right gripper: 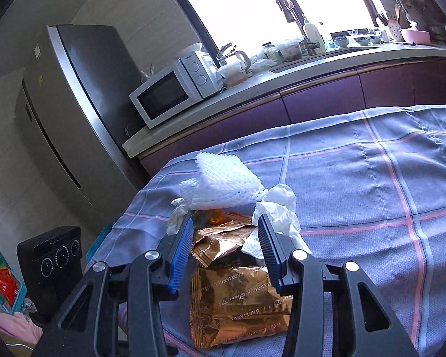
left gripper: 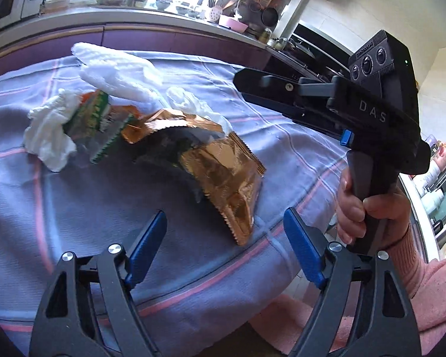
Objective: Collect trash
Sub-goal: 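Grasp a brown snack wrapper with the left gripper while the right grasps another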
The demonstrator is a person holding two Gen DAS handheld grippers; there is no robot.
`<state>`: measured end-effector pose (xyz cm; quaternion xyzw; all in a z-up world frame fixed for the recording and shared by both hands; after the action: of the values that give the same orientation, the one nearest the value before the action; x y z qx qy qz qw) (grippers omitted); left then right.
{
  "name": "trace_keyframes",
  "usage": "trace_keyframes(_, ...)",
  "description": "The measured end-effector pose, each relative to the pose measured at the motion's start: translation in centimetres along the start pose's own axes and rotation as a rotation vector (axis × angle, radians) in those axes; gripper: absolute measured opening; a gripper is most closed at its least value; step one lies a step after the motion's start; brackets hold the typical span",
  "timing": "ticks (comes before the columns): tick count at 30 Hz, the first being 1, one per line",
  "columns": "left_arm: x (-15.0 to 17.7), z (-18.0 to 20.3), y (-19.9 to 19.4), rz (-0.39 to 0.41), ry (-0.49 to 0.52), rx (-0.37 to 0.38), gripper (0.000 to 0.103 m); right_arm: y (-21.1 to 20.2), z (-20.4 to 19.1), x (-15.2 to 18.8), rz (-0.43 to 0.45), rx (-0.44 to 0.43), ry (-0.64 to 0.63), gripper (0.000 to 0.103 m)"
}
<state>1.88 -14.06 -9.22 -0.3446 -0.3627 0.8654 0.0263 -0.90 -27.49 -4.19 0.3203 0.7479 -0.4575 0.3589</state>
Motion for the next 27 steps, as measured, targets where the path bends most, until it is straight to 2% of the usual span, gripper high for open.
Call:
trace_keyframes(4, 0.1, 0.9, 2.1, -0.063, -0.011, 0.033, 0.066, 0.0, 0.2, 0.4, 0.002, -0.014, 0.009, 0.043)
trace_keyframes(6, 0.1, 1.3, 2.7, -0.069, -0.012, 0.039, 0.062, 0.2, 0.3, 0.5, -0.002, -0.022, 0.008, 0.043)
trace_keyframes(8, -0.1, 1.4, 3.3, -0.073, -0.028, 0.049, 0.052, 0.4, 0.2, 0.7, -0.010, -0.026, 0.001, 0.043)
trace_keyframes(10, -0.4, 1.0, 4.0, -0.076, -0.051, 0.051, 0.032, 0.6, -0.1, 0.8, -0.018, -0.030, -0.008, 0.043)
trace_keyframes(11, -0.5, 0.8, 4.3, -0.081, -0.065, 0.052, 0.026, 0.7, -0.2, 0.8, -0.021, -0.029, -0.016, 0.043)
trace_keyframes(12, -0.5, 0.6, 4.4, -0.084, -0.075, 0.054, 0.014, 0.8, -0.4, 0.7, -0.024, -0.028, -0.024, 0.043)
trace_keyframes(13, -0.4, 0.5, 4.5, -0.085, -0.081, 0.058, 0.009, 0.9, -0.6, 0.7, -0.027, -0.029, -0.033, 0.043)
trace_keyframes(18, 0.0, 0.3, 2.9, -0.064, -0.052, 0.065, 0.002, 1.3, -1.7, 0.6, -0.052, -0.032, -0.088, 0.044)
trace_keyframes(27, 1.4, -1.1, -1.9, 0.001, -0.023, 0.013, 0.002, 2.4, -3.2, 1.1, -0.103, 0.004, -0.178, 0.055)
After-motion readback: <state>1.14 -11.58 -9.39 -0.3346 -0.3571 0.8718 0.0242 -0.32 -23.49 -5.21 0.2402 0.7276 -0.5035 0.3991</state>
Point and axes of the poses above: each gripper's, at about its wrist camera, not at the fingertips, and y roughly the way its jaws point, z to its right, x to its underside, the point moved 1 cm from there along y, roughly the way its jaws point, and after that the axes turned 9 degrees about -y, right-handed, at the moved point
